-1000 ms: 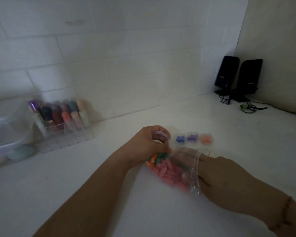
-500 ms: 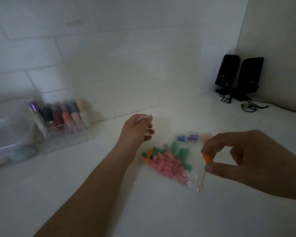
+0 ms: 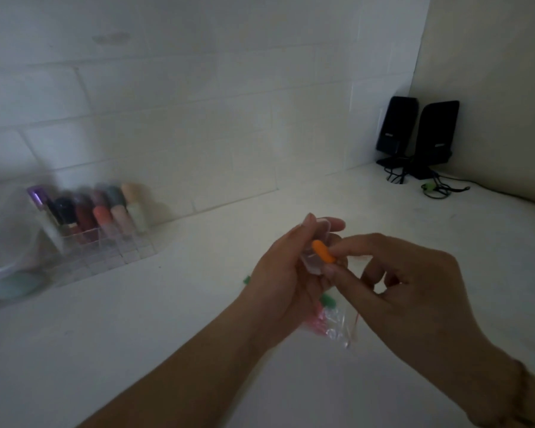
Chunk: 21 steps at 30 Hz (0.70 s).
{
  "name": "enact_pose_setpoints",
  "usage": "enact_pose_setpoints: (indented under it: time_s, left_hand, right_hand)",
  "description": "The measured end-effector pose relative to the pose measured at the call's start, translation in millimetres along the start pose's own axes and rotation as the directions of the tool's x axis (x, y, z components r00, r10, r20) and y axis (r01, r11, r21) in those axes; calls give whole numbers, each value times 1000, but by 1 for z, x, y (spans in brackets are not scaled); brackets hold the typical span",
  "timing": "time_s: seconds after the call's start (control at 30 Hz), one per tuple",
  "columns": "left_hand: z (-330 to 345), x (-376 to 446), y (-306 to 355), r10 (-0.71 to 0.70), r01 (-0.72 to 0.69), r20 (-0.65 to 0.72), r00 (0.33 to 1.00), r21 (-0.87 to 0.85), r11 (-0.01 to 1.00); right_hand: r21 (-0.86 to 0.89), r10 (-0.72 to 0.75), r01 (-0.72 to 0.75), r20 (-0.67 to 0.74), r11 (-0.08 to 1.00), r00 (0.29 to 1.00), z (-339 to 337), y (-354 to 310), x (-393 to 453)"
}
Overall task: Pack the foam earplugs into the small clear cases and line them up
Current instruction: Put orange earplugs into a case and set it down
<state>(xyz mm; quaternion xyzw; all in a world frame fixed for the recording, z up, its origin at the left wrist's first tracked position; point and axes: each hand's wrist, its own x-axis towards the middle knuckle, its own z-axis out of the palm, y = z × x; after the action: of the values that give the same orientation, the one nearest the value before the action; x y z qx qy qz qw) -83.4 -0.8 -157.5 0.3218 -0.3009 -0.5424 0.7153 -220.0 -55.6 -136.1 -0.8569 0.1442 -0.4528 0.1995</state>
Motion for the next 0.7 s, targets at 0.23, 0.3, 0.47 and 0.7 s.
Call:
enact_pose_setpoints:
  time_s: [0.23,0.3,0.47,0.7]
  left_hand:
    - [1,1,-3,43,-43,-18,999,-20,999]
    - [0,0,-3,35,-36,-42,999,-11,999]
    - [-4,3,1,42,-45,-45,998,-53,998]
    - [-46,14,46,133,-156,-167,977,-136,978]
  right_hand:
    - [-46,58,-56,40,997,998,8,3,1]
    - [-77,25,-17,99,997,995,10,6,0]
    - [-43,-33,36,67,998,997,2,6,3]
    - [-221,210,-133,371,966,905,-38,33,13]
